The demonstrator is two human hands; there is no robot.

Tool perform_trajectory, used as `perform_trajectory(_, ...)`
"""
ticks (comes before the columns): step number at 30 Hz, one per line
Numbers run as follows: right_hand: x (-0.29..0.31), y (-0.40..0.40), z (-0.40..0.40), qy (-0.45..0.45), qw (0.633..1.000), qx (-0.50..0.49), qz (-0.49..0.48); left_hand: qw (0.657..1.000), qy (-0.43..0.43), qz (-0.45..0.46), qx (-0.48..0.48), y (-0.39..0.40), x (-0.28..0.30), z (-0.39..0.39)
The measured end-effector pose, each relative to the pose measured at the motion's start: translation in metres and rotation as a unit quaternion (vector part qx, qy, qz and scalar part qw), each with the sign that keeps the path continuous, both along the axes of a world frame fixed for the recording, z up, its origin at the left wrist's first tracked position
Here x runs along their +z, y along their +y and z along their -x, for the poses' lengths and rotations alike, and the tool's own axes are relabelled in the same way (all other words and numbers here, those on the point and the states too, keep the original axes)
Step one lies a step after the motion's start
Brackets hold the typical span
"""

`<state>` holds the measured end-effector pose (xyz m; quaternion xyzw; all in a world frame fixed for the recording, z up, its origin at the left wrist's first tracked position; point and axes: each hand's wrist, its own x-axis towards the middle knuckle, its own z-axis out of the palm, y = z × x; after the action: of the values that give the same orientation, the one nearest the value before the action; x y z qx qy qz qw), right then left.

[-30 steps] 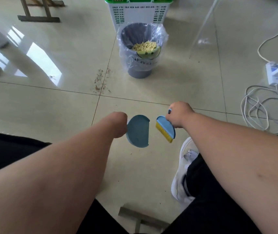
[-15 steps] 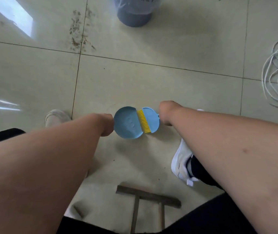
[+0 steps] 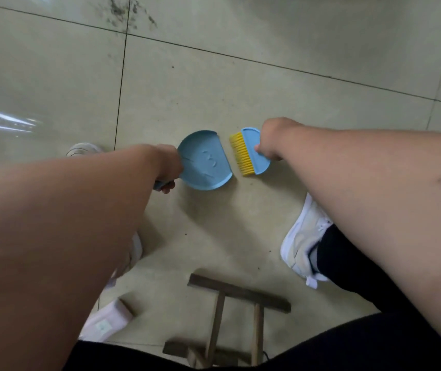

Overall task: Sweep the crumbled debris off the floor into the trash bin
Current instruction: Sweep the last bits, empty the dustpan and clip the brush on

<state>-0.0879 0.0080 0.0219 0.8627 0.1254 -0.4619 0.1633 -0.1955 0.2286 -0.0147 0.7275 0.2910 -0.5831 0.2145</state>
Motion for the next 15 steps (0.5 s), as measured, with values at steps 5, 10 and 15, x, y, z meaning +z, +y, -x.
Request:
perform_trajectory(5, 0.003, -0.004, -0.012, -0.090, 0.991, -0.092, 0.039, 0.996, -0.033, -0.001, -0.078, 0.000, 0.001, -0.005)
perform_trajectory(10, -0.006, -0.015, -0.016, -0.197, 0.965, -0.172, -0.033, 0.916, -0.051, -0.019, -0.397, -0.013, 0.026, -0.014)
perform_trajectory(15, -0.006, -0.015, -0.018, -0.183, 0.908, -0.344, -0.155, 0.863, -0.056, -0.034, -0.501, -0.012, 0.023, -0.015)
